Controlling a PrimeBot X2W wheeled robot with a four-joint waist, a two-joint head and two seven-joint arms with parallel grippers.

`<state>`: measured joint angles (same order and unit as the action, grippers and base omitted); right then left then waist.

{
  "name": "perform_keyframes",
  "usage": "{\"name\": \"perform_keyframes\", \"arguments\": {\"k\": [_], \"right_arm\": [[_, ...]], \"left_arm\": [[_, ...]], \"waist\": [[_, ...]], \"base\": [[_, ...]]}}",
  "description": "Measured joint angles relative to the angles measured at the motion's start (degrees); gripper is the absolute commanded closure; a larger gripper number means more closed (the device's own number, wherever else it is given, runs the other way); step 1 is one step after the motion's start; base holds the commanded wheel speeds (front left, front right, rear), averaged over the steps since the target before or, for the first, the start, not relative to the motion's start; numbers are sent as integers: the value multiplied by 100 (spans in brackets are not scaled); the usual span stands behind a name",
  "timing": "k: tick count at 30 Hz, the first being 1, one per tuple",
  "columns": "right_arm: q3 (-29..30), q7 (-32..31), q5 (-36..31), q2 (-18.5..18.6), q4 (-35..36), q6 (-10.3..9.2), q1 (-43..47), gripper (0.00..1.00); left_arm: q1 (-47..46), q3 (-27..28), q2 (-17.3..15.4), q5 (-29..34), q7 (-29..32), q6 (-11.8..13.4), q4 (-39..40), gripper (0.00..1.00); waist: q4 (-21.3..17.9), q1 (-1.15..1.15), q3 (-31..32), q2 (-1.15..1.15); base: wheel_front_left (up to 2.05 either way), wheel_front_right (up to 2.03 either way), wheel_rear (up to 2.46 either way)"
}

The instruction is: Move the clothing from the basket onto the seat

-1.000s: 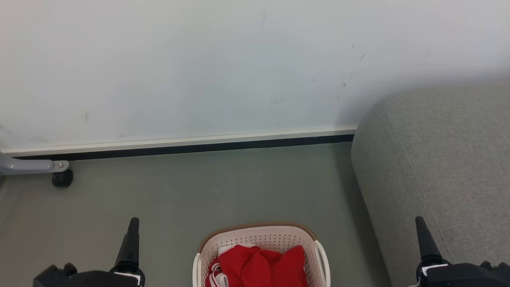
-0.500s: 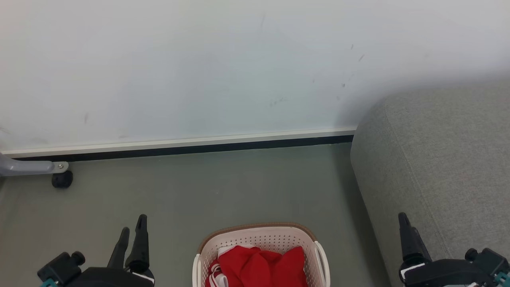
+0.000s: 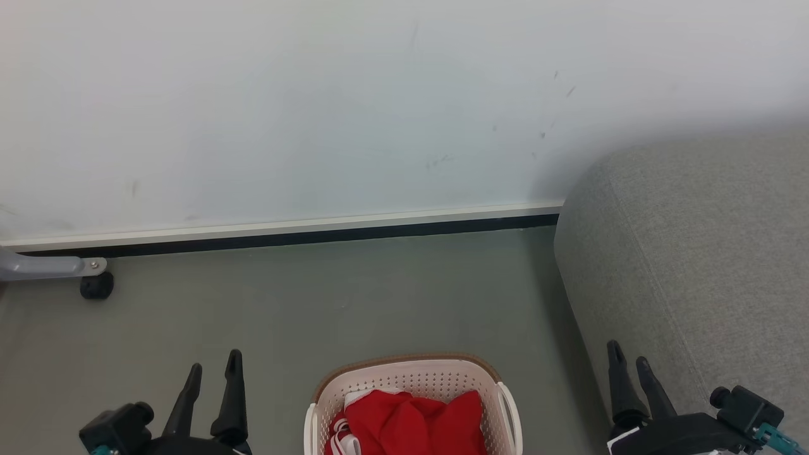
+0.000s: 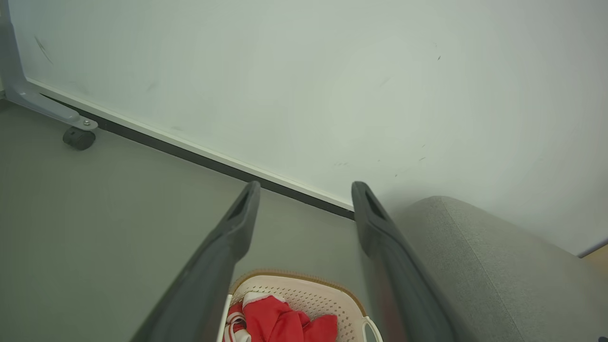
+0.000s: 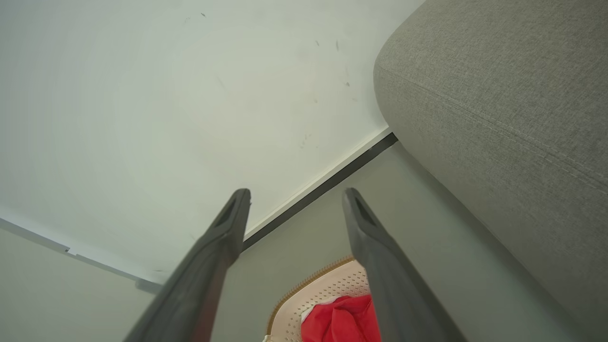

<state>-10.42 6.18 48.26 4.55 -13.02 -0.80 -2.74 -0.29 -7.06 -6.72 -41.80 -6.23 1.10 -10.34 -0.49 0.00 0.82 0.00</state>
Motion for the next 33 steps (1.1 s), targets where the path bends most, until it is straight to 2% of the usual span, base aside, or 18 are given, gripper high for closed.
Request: {"name": "perform_keyframes", "arguments": {"k": [17, 33], "right_arm": [[-444, 355, -1289, 80, -10, -224, 5, 0], [-846, 690, -2428, 146, -9, -359, 108, 0]], "left_arm": [[240, -97, -80, 1422, -353, 252, 76, 0], [446, -202, -145, 2581, -693, 449, 81, 0]], "waist": [[-29, 0, 29, 0], [-72, 0, 85, 0]], "base": [[0, 0, 0], [0, 0, 0]]}}
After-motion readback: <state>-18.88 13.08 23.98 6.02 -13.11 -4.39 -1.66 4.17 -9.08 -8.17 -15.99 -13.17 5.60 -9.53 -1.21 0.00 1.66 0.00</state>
